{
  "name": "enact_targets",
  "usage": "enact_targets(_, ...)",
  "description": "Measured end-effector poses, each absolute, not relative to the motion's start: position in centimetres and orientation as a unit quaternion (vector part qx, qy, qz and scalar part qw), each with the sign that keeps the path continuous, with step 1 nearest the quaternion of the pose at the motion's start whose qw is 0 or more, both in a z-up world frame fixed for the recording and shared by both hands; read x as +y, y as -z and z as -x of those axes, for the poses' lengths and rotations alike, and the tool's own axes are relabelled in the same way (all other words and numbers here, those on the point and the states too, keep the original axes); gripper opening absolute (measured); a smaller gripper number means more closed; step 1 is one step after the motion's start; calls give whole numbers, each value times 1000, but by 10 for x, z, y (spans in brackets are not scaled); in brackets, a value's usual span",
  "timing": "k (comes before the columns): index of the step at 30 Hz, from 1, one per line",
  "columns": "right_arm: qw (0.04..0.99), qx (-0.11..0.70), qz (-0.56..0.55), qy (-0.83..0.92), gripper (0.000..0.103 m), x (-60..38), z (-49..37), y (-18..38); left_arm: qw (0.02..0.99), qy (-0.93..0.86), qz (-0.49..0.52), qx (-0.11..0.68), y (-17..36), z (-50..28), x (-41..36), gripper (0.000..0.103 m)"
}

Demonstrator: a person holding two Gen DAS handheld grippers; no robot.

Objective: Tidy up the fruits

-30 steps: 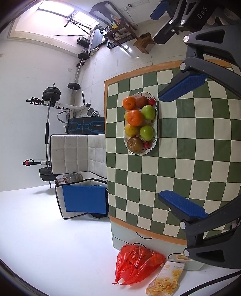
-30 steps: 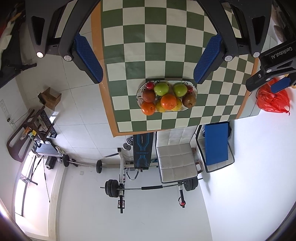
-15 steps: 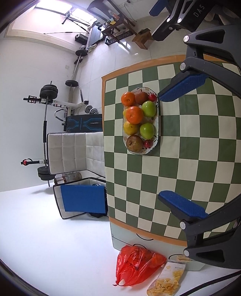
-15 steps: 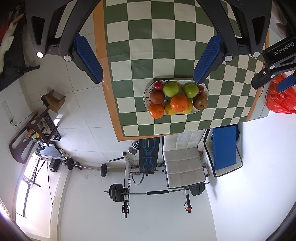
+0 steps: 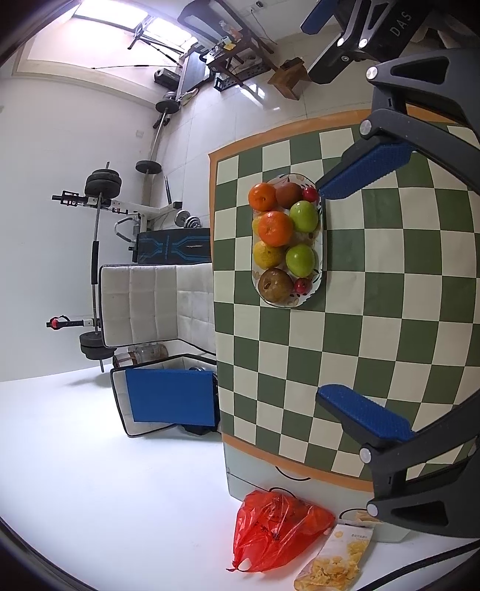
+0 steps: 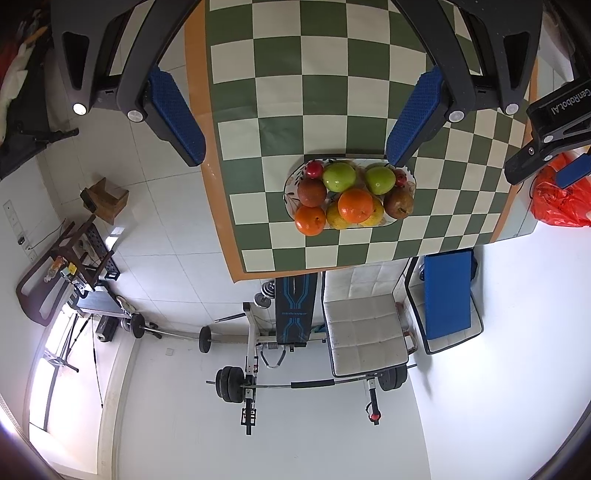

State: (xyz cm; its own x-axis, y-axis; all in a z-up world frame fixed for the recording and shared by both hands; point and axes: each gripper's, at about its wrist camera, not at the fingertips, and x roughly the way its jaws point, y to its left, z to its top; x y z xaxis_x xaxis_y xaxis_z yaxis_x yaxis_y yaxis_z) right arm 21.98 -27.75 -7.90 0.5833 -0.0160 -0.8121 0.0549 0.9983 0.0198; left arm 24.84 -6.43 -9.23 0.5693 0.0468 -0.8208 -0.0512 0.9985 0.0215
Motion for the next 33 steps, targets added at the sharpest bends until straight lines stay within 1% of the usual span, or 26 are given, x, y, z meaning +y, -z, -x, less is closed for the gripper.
enact_targets(33,893,449,-16,19,102,-269,-224,69,888,-24,7,460,94,-238,-64,103)
